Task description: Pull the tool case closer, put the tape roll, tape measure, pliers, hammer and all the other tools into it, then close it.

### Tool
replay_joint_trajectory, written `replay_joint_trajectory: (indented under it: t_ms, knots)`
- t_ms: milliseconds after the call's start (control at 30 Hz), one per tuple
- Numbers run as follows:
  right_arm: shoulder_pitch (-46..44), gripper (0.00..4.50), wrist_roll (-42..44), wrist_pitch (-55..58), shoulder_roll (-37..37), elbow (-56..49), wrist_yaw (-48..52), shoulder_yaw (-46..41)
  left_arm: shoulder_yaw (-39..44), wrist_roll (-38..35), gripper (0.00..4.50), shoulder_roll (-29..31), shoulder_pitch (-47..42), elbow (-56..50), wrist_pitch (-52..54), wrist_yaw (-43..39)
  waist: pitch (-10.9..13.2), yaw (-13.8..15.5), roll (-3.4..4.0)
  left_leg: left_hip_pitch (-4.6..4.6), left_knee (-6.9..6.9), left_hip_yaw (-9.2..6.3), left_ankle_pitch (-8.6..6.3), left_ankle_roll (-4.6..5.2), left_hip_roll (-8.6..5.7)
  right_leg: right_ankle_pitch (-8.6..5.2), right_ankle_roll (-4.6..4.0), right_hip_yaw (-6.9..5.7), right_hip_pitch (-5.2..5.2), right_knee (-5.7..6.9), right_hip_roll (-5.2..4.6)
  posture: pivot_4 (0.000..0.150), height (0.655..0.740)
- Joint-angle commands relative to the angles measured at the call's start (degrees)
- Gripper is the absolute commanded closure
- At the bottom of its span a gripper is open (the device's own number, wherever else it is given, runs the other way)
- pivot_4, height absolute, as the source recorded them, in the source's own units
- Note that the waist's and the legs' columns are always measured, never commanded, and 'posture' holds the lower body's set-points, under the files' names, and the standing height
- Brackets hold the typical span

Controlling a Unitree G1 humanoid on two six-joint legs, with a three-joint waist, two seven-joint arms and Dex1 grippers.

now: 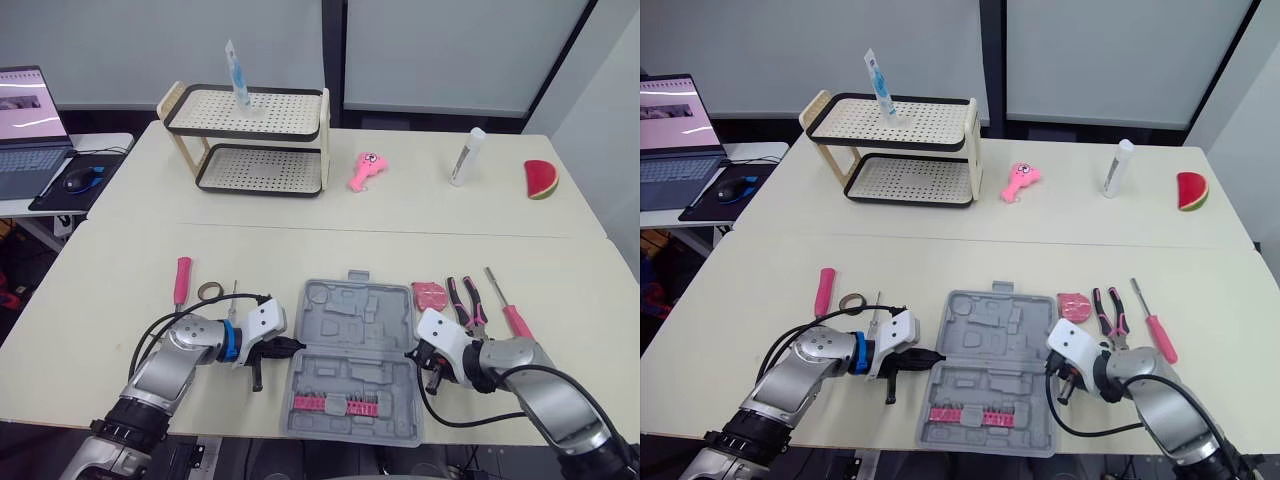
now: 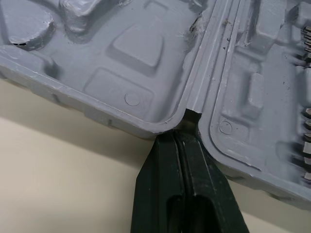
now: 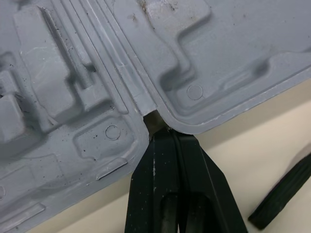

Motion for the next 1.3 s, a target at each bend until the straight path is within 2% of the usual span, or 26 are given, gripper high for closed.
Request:
replay_joint_trajectory:
  t_ms: [33,733,1300]
  knots:
    - [0.77,4.48,2.91,0.50,0.08,-4.42,-0.17,0.25,-1.36,-1.22,4.50,0.20,0.24,-4.75,0.97,-1.62,0.00,-0.10,0.00,0.01,0.00,0.00,0.00,0.00,0.00,0.00,0.00,0.01,0.00,0.00,0.01,0.150,0.7350]
    - [2.70,4.48,7.26,1.82,-3.76,-6.21,-1.85,2.35,-0.99,-2.32,4.50,2.26,4.80,-12.99,7.08,-1.11,-0.01,0.07,-0.01,0.02,-0.01,0.01,0.00,0.00,0.02,0.00,0.00,0.03,0.01,-0.03,0.02,0.150,0.7350]
    - [3.22,4.48,9.23,3.12,-4.91,-7.30,-2.73,3.60,-1.30,-1.82,4.50,3.79,6.58,-14.01,7.54,-1.35,-0.01,0.16,-0.03,0.01,-0.01,0.01,0.00,0.01,0.02,-0.01,0.00,0.03,0.01,-0.05,0.02,0.150,0.7350]
